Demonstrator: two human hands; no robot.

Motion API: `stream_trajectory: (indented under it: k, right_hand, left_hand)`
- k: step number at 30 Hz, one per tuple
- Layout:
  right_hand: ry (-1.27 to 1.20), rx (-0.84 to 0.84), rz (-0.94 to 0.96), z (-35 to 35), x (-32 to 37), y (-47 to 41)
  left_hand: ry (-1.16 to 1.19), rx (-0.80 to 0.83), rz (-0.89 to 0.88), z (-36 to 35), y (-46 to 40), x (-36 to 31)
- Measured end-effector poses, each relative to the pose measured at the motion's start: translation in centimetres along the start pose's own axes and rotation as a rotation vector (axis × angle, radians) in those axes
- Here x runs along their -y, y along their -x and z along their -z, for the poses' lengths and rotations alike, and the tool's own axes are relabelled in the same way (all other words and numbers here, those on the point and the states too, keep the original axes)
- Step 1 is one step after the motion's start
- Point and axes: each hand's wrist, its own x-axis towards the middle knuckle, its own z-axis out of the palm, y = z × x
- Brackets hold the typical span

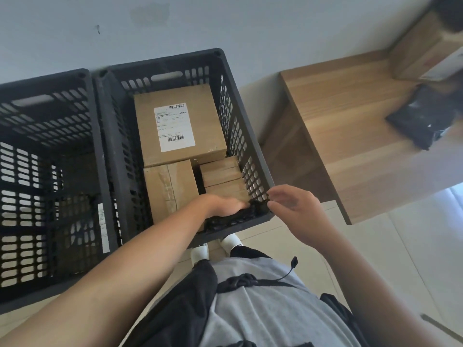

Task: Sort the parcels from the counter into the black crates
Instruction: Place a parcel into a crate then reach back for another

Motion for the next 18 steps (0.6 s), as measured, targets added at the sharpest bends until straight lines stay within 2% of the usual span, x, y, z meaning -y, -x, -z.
stream_trajectory:
  k: [9,18]
  right_hand:
    - [-0.06,-0.048,-0.062,-0.4,-2.2,2.6]
    - [-0.032,-0.042,-0.057,-0.7,-1.9,3.9]
  left_hand:
    - [0.213,-0.008,0.012,0.4,2.6,-0.5]
    - [0.277,-0.019,-0.221,-1.1,6.4,-1.1]
